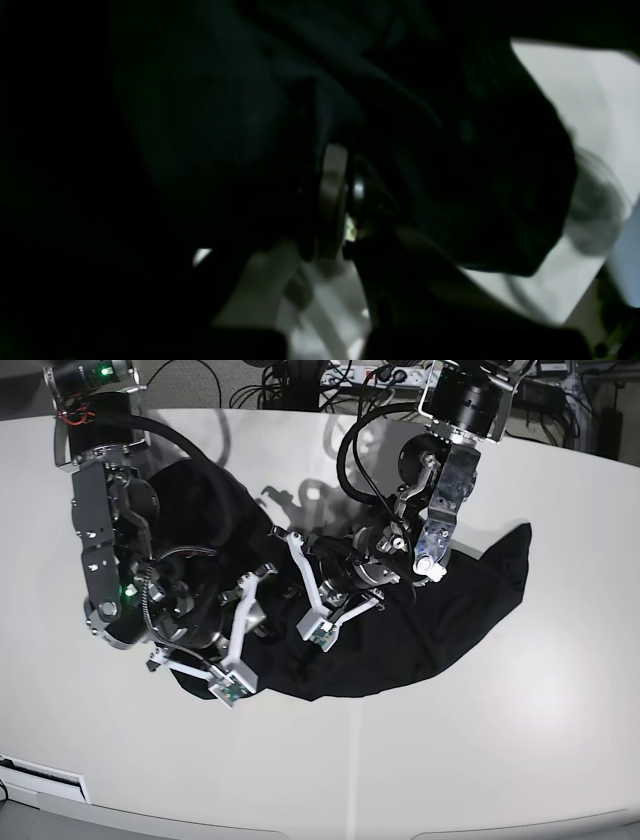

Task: Layout the t-shirt on the table in an organized manner, then fold the t-shirt properly
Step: 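Bring both grippers together and grasp the shirt fabric between them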

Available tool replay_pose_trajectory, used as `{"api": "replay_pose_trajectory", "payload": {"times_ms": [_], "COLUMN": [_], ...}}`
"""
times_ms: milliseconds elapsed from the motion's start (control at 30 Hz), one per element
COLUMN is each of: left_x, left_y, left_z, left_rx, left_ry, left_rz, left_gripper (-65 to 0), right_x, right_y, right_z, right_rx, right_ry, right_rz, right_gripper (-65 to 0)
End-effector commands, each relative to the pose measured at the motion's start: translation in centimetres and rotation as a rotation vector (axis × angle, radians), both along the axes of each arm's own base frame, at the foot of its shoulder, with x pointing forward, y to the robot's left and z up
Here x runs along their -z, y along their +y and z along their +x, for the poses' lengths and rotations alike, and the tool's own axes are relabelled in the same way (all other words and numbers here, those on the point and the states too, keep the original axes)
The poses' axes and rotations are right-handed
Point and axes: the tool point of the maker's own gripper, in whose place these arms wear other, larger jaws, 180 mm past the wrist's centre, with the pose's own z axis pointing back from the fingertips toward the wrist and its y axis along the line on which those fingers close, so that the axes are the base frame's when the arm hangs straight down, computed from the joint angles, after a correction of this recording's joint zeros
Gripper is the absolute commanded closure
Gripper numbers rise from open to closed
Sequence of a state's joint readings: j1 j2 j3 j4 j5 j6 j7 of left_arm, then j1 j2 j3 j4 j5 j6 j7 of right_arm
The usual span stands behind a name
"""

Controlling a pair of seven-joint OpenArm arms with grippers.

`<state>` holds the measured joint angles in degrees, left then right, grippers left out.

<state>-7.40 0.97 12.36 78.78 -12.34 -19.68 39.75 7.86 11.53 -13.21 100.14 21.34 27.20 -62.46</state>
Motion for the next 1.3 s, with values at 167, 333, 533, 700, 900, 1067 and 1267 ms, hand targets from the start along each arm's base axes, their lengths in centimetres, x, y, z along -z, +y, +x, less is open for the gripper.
{"api": "replay_pose_trajectory", "payload": {"times_ms": [167,333,533,700,900,1067,1267], "left_x": [-3.3,-3.0,-3.2,-3.6,-4.0,-4.5,-3.8], "left_y": [0.3,1.9,1.0,-0.1,-0.9,-1.5,-0.7], "left_z": [1.5,1.6,0.5,0.3,0.1,-0.3,-0.5], "left_rx": [0.012,0.008,0.031,0.046,0.046,0.072,0.101], "left_ry": [-0.103,-0.117,-0.078,-0.078,-0.066,-0.059,-0.070], "left_rz": [0.015,0.047,-0.040,-0.075,-0.115,-0.157,-0.104], "left_gripper": [0.0,0.0,0.0,0.0,0.0,0.0,-25.7], "right_x": [-1.1,0.3,1.6,2.1,3.9,4.8,5.4], "right_y": [-0.9,0.1,1.5,2.7,1.9,1.1,-0.1], "right_z": [-1.2,-6.0,-8.9,-10.1,-7.6,-6.4,-6.3], "right_rx": [-0.108,-0.292,-0.294,-0.275,-0.028,0.059,0.010], "right_ry": [0.003,0.126,0.191,0.193,0.148,0.111,0.075], "right_rz": [0.062,0.125,0.213,0.275,0.188,0.093,-0.027], "right_gripper": [-30.8,-30.8,-30.9,-35.2,-36.0,-12.7,0.0]}}
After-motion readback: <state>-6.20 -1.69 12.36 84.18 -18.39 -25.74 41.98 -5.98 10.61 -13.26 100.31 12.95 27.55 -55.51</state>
